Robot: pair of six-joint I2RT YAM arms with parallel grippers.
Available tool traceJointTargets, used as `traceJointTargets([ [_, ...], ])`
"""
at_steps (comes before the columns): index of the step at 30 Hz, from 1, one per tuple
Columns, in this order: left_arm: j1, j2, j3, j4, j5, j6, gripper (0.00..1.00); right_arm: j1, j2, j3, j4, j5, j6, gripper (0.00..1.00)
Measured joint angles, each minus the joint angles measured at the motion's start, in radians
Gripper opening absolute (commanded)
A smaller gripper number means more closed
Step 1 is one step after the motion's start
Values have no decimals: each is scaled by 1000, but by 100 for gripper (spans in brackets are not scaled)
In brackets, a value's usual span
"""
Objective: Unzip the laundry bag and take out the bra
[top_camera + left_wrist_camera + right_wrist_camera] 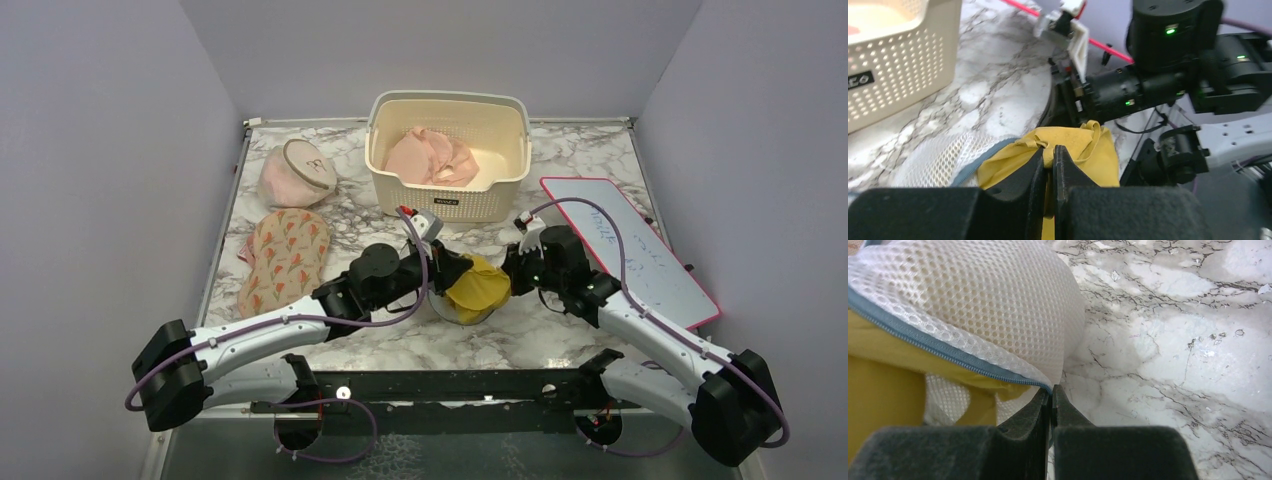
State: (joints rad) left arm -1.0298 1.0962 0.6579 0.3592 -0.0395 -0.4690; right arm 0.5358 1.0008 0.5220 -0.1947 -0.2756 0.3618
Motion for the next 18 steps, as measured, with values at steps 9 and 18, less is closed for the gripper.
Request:
traceJointTargets([
  [9,0,-113,15,83,60,8,0,0,-5,0,0,0,0,1],
  [18,0,-143,15,174,69,-48,0,0,-13,0,0,-1,0,1],
])
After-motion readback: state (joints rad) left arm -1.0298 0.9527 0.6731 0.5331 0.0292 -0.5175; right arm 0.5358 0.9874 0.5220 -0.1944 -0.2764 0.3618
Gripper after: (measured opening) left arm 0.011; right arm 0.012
